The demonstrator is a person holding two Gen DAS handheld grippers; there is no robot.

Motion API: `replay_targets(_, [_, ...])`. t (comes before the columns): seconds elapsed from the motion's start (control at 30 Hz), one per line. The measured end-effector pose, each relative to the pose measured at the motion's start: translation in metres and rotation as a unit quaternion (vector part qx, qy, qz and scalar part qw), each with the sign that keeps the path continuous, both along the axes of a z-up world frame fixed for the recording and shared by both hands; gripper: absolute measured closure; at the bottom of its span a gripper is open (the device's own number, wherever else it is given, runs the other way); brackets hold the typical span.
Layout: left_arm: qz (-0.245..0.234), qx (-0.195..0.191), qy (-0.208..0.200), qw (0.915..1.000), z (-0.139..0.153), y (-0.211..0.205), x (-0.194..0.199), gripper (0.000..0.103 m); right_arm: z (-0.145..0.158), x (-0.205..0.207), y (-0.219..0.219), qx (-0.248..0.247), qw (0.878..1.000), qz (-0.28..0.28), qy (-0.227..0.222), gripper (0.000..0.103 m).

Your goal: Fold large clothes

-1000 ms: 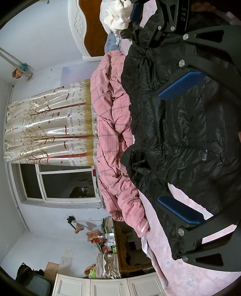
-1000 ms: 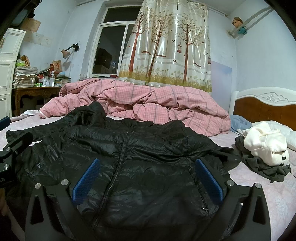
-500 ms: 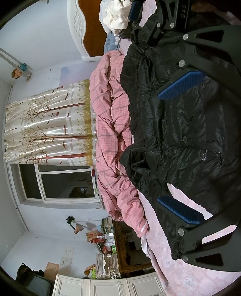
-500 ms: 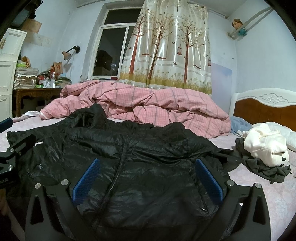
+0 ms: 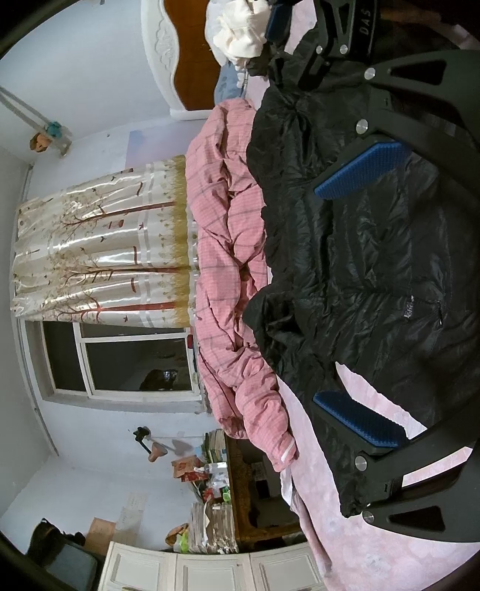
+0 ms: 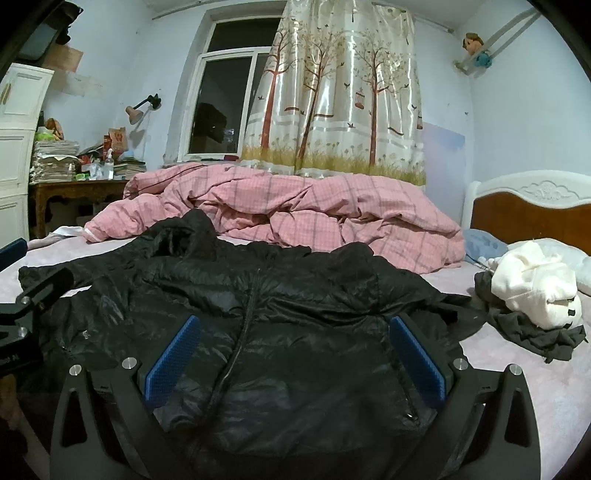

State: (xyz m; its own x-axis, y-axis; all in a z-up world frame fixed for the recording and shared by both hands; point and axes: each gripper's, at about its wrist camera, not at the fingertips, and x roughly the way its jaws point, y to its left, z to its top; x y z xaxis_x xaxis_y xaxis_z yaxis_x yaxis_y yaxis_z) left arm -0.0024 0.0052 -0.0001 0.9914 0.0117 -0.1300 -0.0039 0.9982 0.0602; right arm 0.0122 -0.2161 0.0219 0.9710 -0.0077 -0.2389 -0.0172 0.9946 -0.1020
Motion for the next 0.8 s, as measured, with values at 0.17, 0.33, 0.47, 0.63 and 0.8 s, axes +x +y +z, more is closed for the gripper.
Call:
replay_targets(0.17, [0.002, -0.002, 0.001, 1.0, 0.0, 0.0, 0.002, 0.0, 0.0, 0.002, -0.003, -0.001, 1.0, 0.0, 0.002, 0.001])
replay_targets(0.33, [0.012, -0.011, 0.001, 0.9999, 0.0, 0.006, 0.001, 0.0, -0.001, 0.005, -0.007, -0.001, 1.0, 0.004, 0.012, 0.001])
replay_targets(0.47, [0.013, -0.012, 0.003, 0.9998, 0.0, 0.007, 0.002, 0.0, -0.002, 0.005, -0.007, -0.001, 1.0, 0.005, 0.013, 0.001])
replay_targets(0.63, [0.035, 0.008, -0.021, 0.9991, 0.001, 0.002, -0.007, 0.0, -0.003, 0.005, -0.008, 0.0, 1.0, 0.006, 0.014, 0.001])
replay_targets(0.8, [0.041, 0.01, -0.028, 0.9987, 0.001, 0.001, -0.009, 0.0, -0.004, 0.003, -0.005, -0.006, 1.0, 0.001, 0.014, 0.001])
